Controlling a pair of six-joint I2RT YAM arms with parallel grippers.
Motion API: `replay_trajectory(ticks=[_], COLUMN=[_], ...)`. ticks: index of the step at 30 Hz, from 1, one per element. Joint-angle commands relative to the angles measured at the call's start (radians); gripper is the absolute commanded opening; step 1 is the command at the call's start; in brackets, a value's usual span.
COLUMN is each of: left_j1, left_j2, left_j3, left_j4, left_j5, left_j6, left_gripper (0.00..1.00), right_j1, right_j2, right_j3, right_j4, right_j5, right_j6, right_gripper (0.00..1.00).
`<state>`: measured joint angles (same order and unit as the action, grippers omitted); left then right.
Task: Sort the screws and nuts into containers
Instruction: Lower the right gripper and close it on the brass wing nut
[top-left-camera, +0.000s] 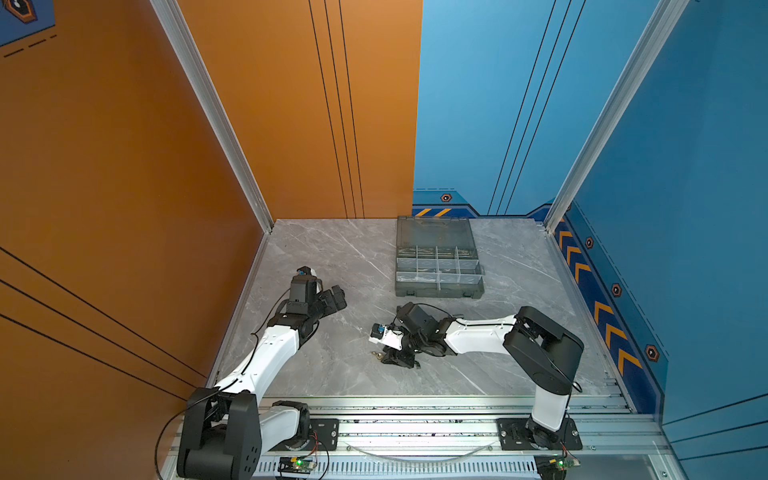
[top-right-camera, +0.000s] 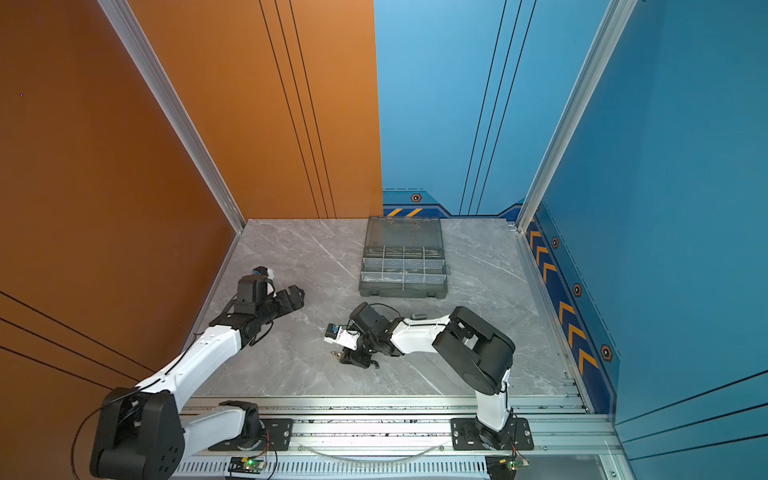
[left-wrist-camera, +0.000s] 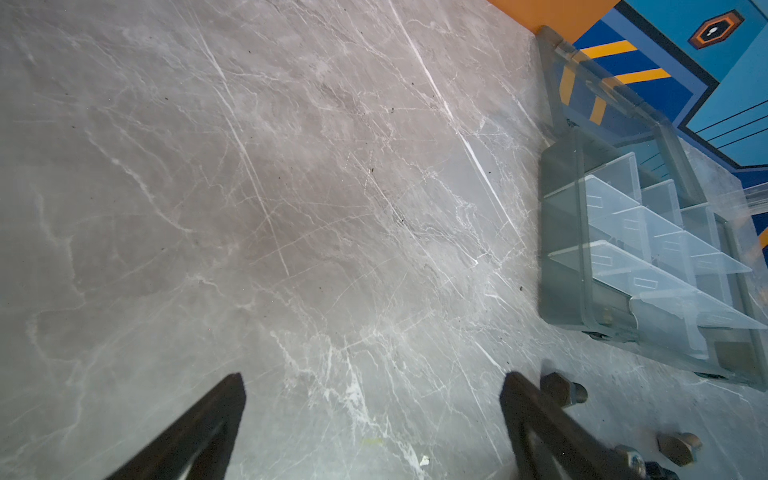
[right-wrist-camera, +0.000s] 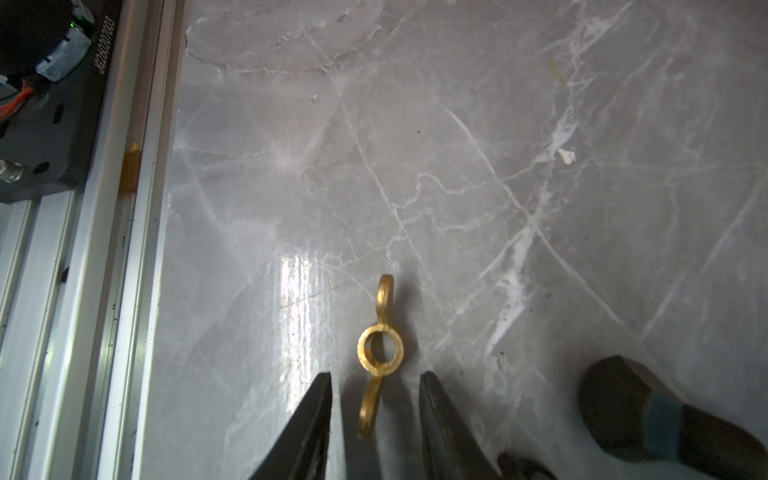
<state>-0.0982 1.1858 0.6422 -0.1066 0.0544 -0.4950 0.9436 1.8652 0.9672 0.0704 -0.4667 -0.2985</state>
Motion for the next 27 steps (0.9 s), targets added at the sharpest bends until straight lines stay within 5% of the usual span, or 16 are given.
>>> replay_trajectory(ticks=[1,27], left_j1=[0.009,0.021], left_j2=[0.006,-0.001], left_j3=[0.011,0.004], left_j4=[-0.028,-0.041], left_j5=[0.015,0.023], left_j6=[0.006,0.01], left_gripper=[0.98,0.98], right_j1=[-0.002,-0.011], right_j2=[0.019,0.035], right_j3=[0.011,0.024], right_j4=[0.009,-0.01], right_j5=[0.022,0.036], right_j6=[0.015,0.031], right_gripper=[0.36,0.23])
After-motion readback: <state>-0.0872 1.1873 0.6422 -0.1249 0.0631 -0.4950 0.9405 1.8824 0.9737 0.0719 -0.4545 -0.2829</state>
